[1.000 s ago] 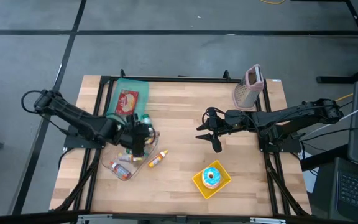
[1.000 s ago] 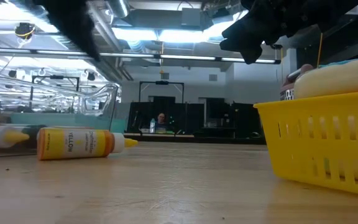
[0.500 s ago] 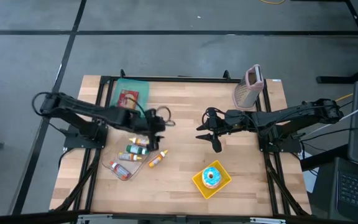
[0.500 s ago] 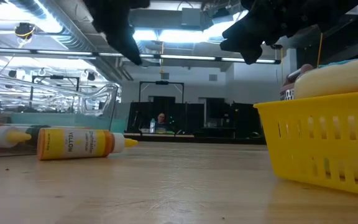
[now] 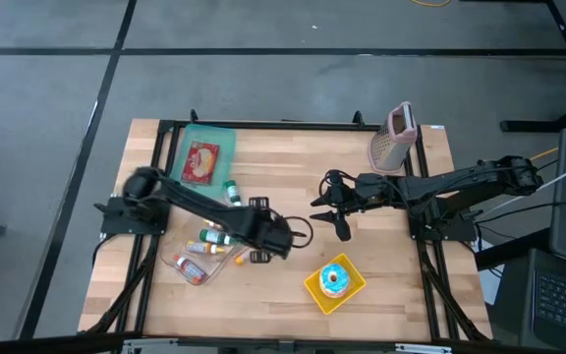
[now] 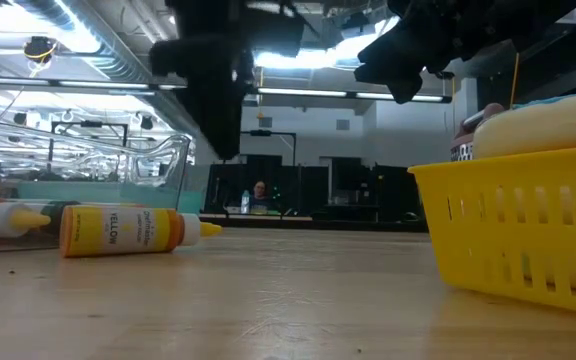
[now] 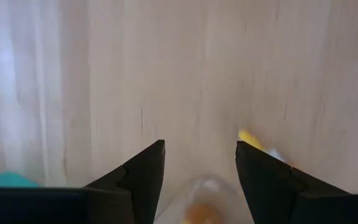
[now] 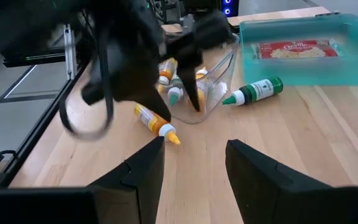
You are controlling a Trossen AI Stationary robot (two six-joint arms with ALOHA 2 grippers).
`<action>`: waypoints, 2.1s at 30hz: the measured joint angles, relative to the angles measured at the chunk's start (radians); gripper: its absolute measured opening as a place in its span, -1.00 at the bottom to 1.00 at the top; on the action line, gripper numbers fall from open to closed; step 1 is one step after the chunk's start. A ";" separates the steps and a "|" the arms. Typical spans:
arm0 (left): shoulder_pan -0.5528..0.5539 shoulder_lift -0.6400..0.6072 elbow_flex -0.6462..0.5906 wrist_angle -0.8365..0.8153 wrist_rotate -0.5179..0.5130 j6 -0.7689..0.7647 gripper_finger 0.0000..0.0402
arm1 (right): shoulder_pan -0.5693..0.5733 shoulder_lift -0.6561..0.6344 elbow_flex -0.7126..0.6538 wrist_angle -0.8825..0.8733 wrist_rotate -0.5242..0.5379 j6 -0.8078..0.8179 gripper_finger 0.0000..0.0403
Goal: Pick & Place Food Item
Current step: Put the yellow food coloring bottle into the transparent bin
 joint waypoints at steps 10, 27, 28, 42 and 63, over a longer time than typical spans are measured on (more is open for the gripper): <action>-0.012 0.081 0.051 -0.072 0.235 -0.153 -0.05 | 0.000 0.000 0.000 -0.009 0.000 0.001 -0.16; 0.002 0.080 -0.057 0.018 0.296 -0.322 -0.04 | 0.000 0.000 0.000 -0.008 0.000 0.007 -0.16; 0.004 0.080 -0.066 0.025 0.306 -0.322 -0.04 | 0.000 0.000 0.000 -0.008 0.000 0.007 -0.16; 0.021 0.075 -0.122 0.101 0.326 -0.331 -0.05 | 0.000 0.000 0.000 -0.008 0.000 0.007 -0.16; 0.003 0.104 -0.043 0.055 0.329 -0.217 -0.05 | 0.000 0.000 0.000 -0.008 -0.001 0.005 -0.16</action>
